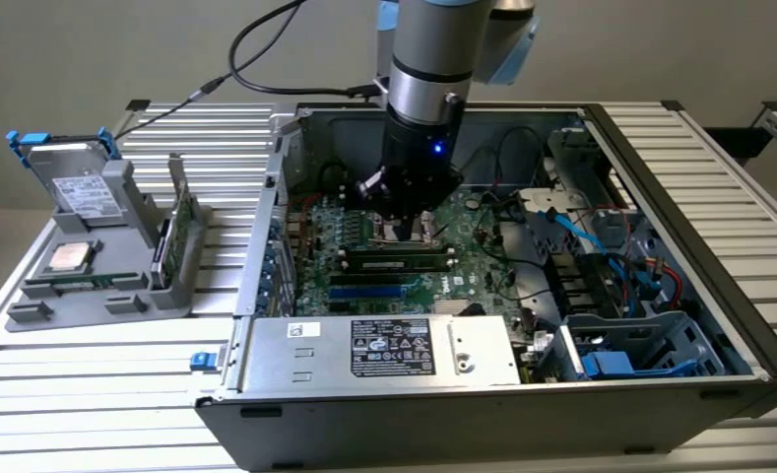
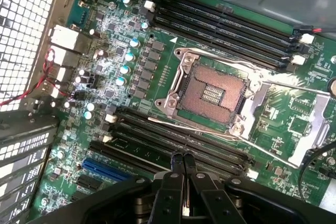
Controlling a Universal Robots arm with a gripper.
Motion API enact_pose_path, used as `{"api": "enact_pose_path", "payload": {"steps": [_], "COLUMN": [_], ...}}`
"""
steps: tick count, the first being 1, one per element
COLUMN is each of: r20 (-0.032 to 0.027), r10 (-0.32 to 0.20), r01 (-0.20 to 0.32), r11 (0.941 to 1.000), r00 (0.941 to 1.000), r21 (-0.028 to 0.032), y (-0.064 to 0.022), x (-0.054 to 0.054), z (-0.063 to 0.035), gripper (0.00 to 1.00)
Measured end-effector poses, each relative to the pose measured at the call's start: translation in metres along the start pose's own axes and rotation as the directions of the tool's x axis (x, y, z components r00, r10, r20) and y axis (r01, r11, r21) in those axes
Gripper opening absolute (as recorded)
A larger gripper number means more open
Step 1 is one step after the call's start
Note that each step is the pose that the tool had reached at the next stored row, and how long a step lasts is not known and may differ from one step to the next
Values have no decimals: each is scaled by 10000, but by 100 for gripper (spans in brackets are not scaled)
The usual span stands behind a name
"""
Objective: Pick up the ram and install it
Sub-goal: 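Press down the ram until it locks into place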
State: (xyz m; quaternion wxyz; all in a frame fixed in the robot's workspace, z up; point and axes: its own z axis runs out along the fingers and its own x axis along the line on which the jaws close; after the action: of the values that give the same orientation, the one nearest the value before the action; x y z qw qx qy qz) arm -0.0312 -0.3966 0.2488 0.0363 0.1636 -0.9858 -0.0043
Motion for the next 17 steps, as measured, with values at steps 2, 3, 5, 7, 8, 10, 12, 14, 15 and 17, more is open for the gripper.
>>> {"api": "enact_pose_path", "payload": {"steps": [2, 3, 5, 7, 8, 10, 12, 14, 15, 17], "r20": [26, 36, 55, 73, 82, 101, 119, 134, 141, 154], "r10": [199, 291, 499, 703, 809, 1019, 1223, 1430, 1542, 1768], "r01": [-199, -291, -499, -704, -809, -1020, -1223, -1430, -1542, -1768], "r11": [9998, 9996, 9988, 9975, 9967, 9948, 9925, 9897, 9880, 9842], "r00": [9998, 9996, 9987, 9975, 9967, 9947, 9924, 9896, 9879, 9841], "r21": [2, 3, 3, 5, 4, 3, 2, -3, -7, -16], "y": [0, 0, 0, 0, 0, 0, 0, 0, 0, 0], "x": [0, -1, 0, 0, 0, 0, 0, 0, 0, 0], "z": [0, 0, 0, 0, 0, 0, 0, 0, 0, 0], "gripper": [10, 10, 10, 10, 10, 10, 10, 10, 10, 10]}}
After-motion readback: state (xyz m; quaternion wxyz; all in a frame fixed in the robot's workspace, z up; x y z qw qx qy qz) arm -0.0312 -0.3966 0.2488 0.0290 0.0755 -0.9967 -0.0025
